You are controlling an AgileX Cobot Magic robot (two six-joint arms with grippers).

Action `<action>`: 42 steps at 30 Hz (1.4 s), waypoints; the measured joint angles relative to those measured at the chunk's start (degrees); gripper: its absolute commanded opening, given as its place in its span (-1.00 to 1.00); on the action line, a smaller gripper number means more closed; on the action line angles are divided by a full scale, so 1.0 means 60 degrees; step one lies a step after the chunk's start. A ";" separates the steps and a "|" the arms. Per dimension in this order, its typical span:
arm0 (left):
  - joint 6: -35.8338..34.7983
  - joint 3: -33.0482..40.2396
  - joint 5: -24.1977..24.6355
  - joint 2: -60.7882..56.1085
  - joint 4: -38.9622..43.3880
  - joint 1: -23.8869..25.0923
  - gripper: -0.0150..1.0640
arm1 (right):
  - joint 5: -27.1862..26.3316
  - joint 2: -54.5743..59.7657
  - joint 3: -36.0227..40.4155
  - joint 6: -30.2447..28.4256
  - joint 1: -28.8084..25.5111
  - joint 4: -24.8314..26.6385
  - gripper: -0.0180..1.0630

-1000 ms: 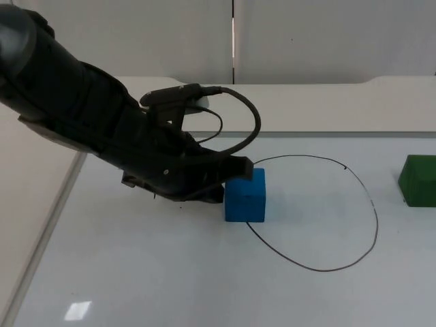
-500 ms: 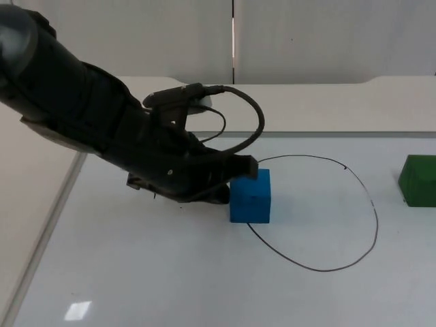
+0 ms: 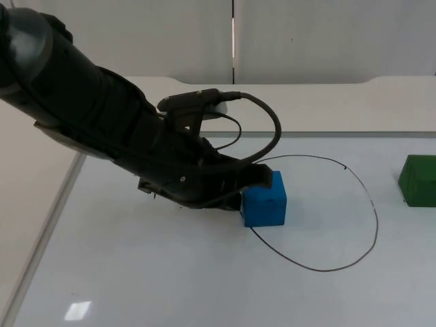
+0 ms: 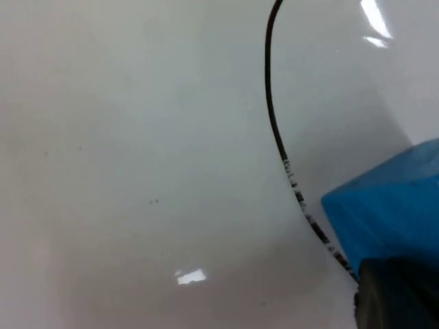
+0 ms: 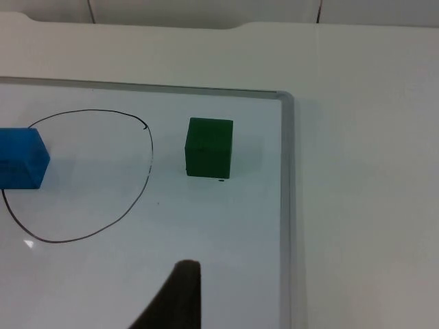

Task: Push the two cubes into the marked area.

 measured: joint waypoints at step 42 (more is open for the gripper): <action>0.0254 -0.0320 -0.0376 0.0168 -0.0114 -0.0587 -0.98 | 0.0000 0.0000 0.0000 0.0000 0.0000 0.0000 0.98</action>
